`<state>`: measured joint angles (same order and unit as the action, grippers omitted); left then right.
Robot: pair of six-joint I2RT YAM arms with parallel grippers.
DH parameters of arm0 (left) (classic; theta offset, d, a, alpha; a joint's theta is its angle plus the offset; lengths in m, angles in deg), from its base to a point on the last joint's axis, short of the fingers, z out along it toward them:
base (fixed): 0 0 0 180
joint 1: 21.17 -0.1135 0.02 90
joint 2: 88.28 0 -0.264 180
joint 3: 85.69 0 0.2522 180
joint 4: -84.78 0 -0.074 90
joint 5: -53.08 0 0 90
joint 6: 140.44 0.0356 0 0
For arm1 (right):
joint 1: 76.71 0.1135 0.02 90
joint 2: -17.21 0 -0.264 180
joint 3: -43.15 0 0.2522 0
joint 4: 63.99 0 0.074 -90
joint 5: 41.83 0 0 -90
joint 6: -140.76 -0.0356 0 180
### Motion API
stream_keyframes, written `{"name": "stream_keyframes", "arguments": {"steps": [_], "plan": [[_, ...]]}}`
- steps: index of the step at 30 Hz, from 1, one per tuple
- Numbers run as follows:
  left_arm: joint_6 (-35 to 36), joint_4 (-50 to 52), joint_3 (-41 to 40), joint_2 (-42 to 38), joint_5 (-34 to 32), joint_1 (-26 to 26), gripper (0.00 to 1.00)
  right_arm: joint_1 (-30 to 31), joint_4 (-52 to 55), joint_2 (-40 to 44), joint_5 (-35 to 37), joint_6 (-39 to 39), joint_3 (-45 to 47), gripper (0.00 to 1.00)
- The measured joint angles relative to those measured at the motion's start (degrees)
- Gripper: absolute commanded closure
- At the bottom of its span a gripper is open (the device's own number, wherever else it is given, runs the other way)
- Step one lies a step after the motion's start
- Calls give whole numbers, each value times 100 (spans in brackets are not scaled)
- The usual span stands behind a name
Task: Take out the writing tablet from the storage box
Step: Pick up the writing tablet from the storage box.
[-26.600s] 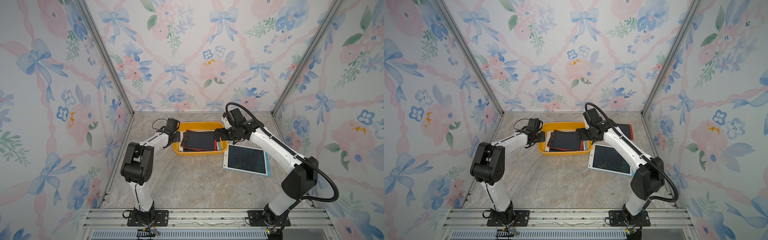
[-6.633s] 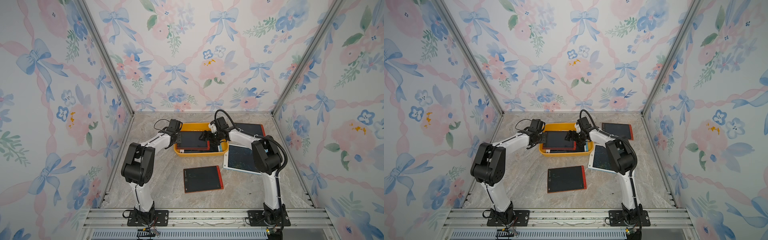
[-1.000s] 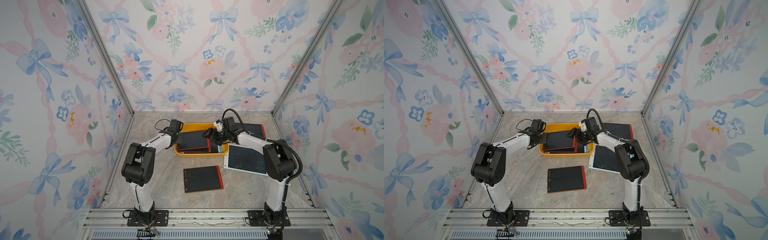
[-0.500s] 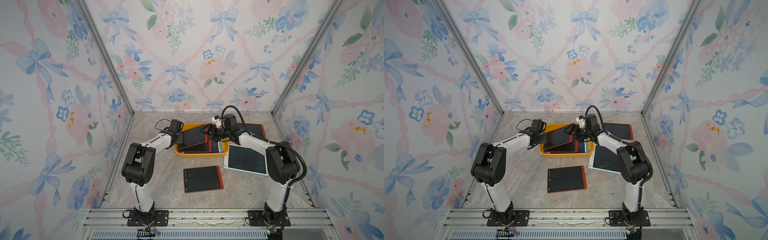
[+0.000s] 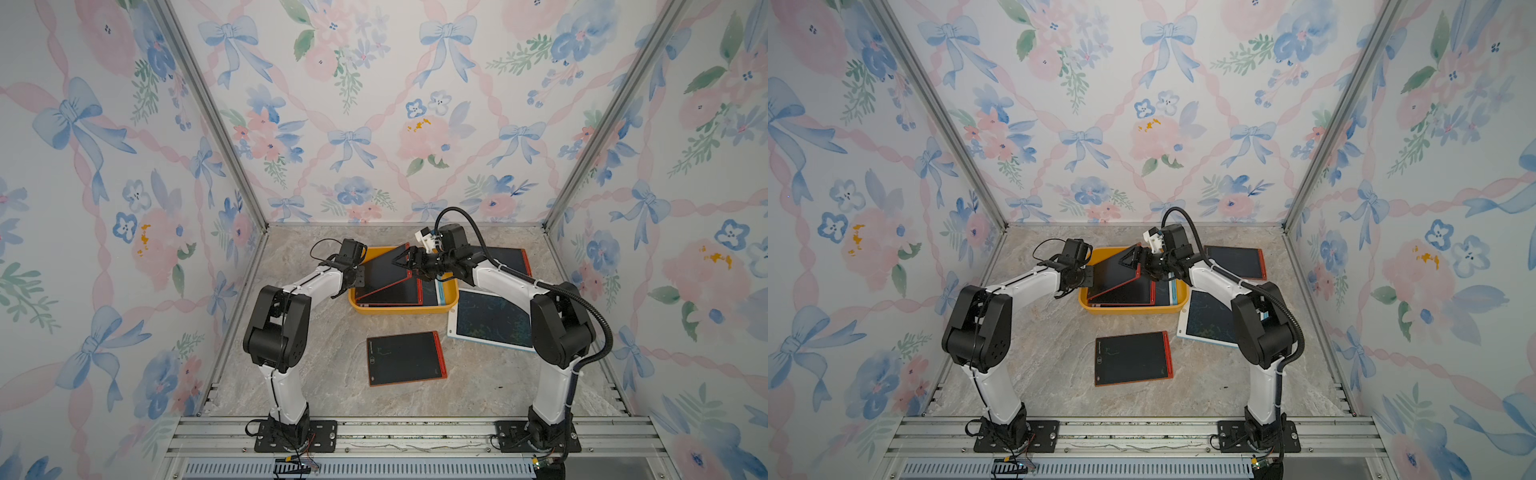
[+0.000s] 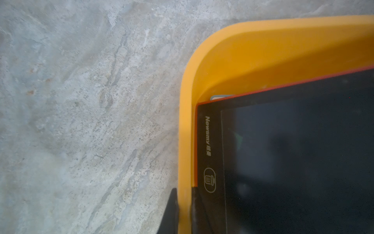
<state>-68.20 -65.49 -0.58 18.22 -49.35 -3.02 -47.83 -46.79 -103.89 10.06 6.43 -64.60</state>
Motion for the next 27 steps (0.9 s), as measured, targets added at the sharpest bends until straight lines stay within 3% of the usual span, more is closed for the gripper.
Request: {"name": "stream_keyframes", "arguments": {"steps": [8, 27], "plan": [[-22, 0, 0, 0, 0, 0, 100, 179, 710, -245, 546, 352, -308, 49], [-66, 0, 0, 0, -20, 48, 100, 236, 1508, -258, 1300, 750, -439, 82]]}}
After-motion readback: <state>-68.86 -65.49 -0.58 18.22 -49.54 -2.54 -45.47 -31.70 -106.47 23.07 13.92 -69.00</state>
